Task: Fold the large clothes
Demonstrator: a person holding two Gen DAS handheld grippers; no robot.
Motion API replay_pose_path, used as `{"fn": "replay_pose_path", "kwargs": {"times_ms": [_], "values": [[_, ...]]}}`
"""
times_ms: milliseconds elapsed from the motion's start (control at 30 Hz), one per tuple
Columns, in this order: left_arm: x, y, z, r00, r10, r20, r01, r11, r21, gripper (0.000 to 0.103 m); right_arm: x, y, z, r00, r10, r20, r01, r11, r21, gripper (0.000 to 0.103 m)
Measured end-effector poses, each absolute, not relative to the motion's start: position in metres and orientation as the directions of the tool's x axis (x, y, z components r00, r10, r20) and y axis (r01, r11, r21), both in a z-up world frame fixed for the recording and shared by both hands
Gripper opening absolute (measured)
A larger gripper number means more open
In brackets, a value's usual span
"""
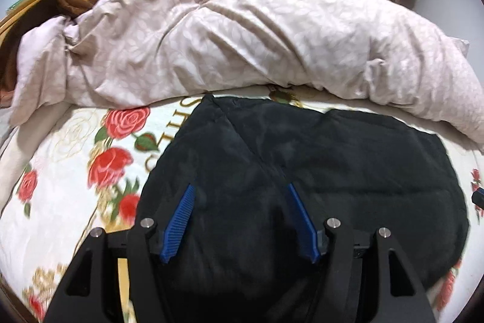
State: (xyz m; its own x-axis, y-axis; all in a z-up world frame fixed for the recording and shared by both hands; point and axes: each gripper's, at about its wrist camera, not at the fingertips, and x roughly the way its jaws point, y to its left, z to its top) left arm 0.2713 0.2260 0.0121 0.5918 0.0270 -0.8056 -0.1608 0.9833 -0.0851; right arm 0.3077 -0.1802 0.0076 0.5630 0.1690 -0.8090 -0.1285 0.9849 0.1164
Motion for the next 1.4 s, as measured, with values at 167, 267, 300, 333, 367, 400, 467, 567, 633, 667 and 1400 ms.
{"fn": "replay_pose_path", "kwargs": {"times_ms": [167,267,300,333,367,400,467,567,633,667,1400], "values": [[0.207,0.203,0.034,0.592,0.000,-0.806,-0.152,0.982,-0.111,0.067,0.245,-0.179,0.037,0.588,0.163,-0.792,-0.147,0.985,0.093,0.066],[0.171,0.186,0.041,0.583,-0.017,-0.813,-0.152,0.980,-0.130,0.067,0.206,-0.180,0.054,0.609,0.160,-0.777,-0.150,0.985,0.086,0.066],[0.158,0.180,0.044,0.577,-0.029,-0.816,-0.147,0.979,-0.139,0.067,0.196,-0.180,0.057,0.610,0.161,-0.776,-0.149,0.985,0.087,0.066],[0.147,0.174,0.047,0.574,-0.032,-0.818,-0.147,0.979,-0.141,0.067,0.186,-0.180,0.060,0.608,0.164,-0.777,-0.151,0.984,0.090,0.066],[0.137,0.168,0.050,0.573,-0.030,-0.819,-0.147,0.979,-0.138,0.067,0.172,-0.179,0.063,0.607,0.171,-0.776,-0.155,0.983,0.095,0.066],[0.127,0.162,0.053,0.571,-0.029,-0.820,-0.142,0.981,-0.133,0.067,0.164,-0.179,0.064,0.607,0.171,-0.776,-0.156,0.983,0.094,0.066],[0.107,0.149,0.061,0.571,-0.027,-0.820,-0.125,0.985,-0.120,0.067,0.144,-0.177,0.067,0.607,0.170,-0.776,-0.164,0.983,0.088,0.066],[0.079,0.134,0.072,0.580,-0.024,-0.815,-0.107,0.989,-0.106,0.067,0.112,-0.173,0.069,0.610,0.172,-0.774,-0.174,0.981,0.082,0.066],[0.062,0.128,0.079,0.587,-0.022,-0.809,-0.105,0.989,-0.103,0.067,0.095,-0.172,0.071,0.613,0.174,-0.771,-0.175,0.981,0.082,0.066],[0.056,0.127,0.082,0.589,-0.024,-0.808,-0.104,0.989,-0.106,0.067,0.088,-0.171,0.072,0.614,0.178,-0.769,-0.179,0.980,0.084,0.066],[-0.012,0.100,0.091,0.590,-0.048,-0.806,-0.118,0.982,-0.145,0.068,0.024,-0.147,0.065,0.604,0.184,-0.775,-0.252,0.967,0.034,0.066]]}}
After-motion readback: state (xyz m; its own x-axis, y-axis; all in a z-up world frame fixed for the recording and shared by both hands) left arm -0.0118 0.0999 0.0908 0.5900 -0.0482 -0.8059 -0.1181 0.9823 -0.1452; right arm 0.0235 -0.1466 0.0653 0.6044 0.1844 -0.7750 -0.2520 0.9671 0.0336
